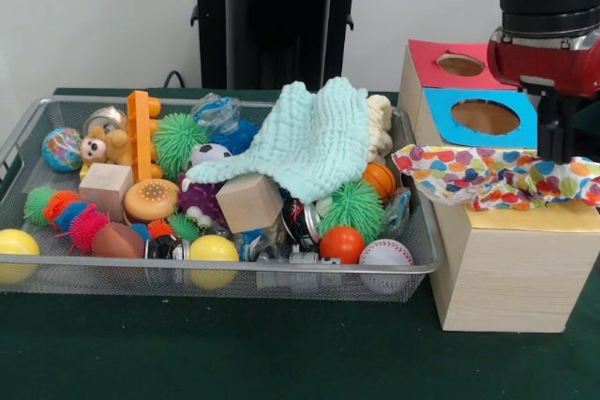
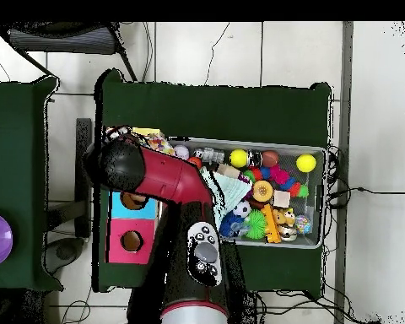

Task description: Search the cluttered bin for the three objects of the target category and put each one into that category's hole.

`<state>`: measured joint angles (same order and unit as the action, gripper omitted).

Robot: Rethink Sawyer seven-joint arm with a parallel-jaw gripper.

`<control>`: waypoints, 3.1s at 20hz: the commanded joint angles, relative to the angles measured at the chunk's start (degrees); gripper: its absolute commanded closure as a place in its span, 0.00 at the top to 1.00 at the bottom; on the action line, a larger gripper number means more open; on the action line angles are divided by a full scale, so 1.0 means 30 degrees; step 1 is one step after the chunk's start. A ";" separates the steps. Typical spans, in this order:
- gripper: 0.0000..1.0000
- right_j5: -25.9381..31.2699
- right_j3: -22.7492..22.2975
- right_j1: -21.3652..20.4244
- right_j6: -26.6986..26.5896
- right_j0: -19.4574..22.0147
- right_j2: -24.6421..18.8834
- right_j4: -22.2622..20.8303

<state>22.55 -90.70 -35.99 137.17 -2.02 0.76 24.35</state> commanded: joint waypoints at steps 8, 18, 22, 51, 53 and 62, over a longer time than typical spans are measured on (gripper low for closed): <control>0.00 0.3298 -0.1090 0.0299 0.2939 0.0126 -0.1628 0.0861; 0.00 0.2564 -0.2587 0.0131 0.2666 0.0690 -0.3190 0.2173; 0.00 0.1912 -0.2541 0.0204 0.2813 0.0509 -0.3067 0.2292; 0.00 0.0175 -0.0402 0.2187 0.2545 -0.0500 0.0139 0.1093; 0.00 0.0034 -0.0212 0.2380 0.2438 -0.0448 0.0127 0.1062; 0.00 -0.0199 -0.0145 0.2298 0.2454 -0.0456 0.0040 0.1206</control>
<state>25.30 -90.72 -31.48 137.17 -5.23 1.64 28.60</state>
